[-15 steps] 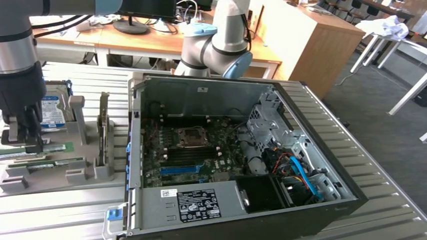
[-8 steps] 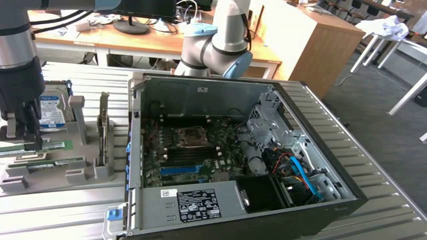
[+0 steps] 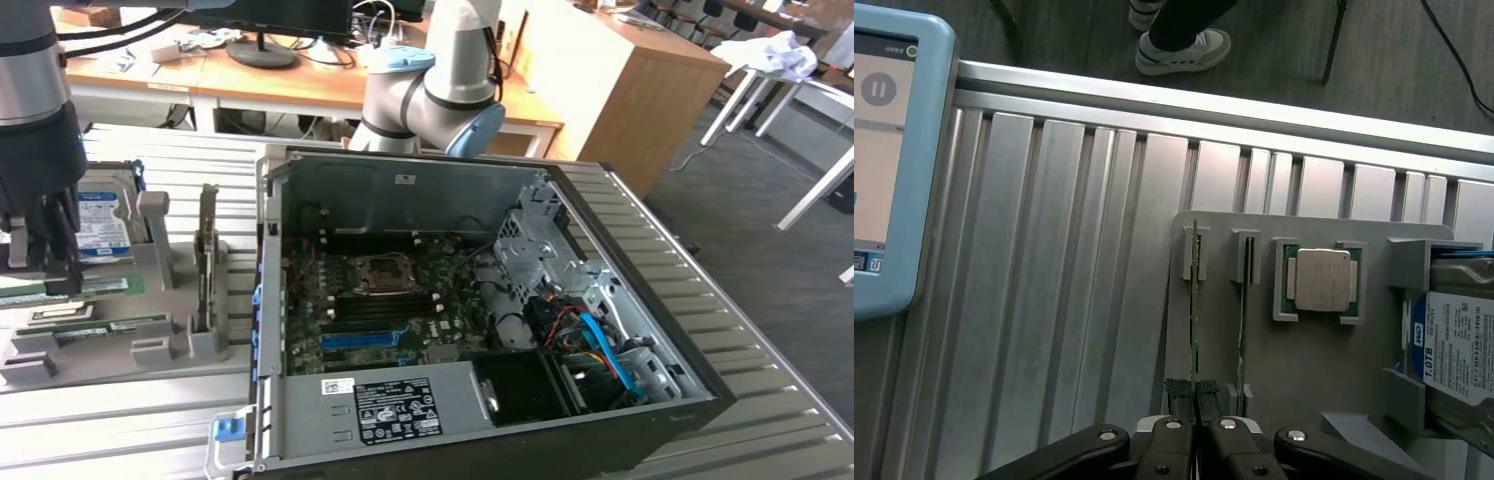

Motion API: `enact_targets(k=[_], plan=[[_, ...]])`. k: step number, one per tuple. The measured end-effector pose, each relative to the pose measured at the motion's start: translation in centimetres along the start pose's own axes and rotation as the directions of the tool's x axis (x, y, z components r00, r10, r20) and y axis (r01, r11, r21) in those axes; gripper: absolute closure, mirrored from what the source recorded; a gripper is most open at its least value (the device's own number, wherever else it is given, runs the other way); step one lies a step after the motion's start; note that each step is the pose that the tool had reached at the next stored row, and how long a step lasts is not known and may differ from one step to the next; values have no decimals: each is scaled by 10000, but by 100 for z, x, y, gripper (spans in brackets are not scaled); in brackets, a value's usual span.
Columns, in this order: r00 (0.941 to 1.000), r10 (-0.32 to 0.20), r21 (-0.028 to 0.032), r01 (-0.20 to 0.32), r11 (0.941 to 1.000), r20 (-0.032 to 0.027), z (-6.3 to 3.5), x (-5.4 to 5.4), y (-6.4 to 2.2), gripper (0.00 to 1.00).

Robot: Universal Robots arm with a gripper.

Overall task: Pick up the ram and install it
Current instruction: 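Pick up the ram and move it above insertion slot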

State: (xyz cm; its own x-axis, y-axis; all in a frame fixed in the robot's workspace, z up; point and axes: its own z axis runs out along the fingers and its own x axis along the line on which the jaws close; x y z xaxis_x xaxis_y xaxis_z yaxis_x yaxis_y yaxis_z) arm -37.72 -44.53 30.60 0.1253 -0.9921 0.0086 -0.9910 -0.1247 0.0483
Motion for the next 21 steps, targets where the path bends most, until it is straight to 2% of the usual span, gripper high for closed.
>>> enact_targets(k=[21], plan=[[10000,1,-3,-1,10000,-25,-195,2,10,87]])
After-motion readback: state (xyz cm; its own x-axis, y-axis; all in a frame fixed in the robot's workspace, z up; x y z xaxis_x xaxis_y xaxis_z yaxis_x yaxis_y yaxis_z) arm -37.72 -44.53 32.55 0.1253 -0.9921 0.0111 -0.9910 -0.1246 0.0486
